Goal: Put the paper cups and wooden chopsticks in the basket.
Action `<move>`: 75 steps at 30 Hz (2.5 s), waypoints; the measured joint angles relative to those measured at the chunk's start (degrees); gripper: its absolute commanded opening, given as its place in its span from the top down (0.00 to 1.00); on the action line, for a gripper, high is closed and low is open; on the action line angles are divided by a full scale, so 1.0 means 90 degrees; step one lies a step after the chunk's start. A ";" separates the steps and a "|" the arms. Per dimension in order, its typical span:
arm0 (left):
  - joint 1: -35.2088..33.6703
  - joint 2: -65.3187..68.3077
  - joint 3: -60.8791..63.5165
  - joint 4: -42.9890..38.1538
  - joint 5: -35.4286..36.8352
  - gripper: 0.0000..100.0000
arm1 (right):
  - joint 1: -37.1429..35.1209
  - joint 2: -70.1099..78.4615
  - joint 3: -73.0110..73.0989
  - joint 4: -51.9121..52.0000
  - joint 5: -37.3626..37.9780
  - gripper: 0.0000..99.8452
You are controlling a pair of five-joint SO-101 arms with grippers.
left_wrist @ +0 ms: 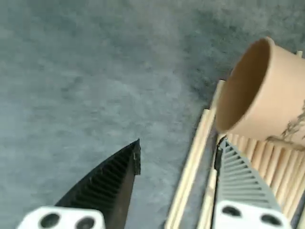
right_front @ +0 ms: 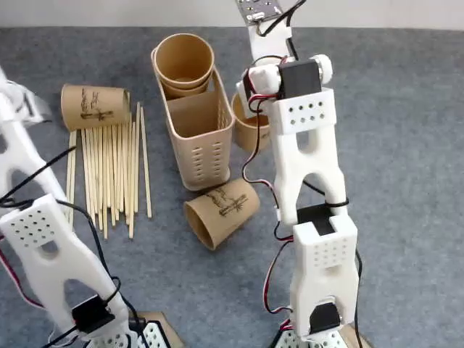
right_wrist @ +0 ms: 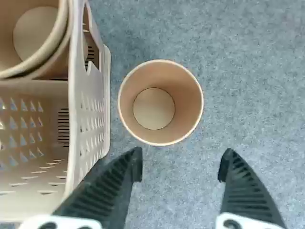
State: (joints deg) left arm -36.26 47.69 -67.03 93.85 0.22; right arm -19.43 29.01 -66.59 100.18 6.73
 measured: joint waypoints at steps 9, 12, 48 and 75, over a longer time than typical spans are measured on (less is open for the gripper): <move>0.0234 0.0020 0.0147 -0.0518 0.0166 0.73 | 0.0000 0.0234 0.0000 0.0000 0.0000 0.74; 0.0156 0.0020 -0.0342 -0.0576 0.0166 0.73 | 0.0000 0.0586 0.0010 0.0000 0.0000 0.74; 0.2335 0.1495 -0.2471 -0.0488 0.0186 0.73 | 0.0088 0.0762 0.0010 0.0000 0.0000 0.74; 0.2256 0.0899 -0.1934 -0.1407 0.0039 0.73 | 0.1465 0.0469 0.0010 0.0000 0.0000 0.74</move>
State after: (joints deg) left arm -15.96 55.78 -84.44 81.19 0.57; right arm -6.24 33.23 -66.51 100.18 6.73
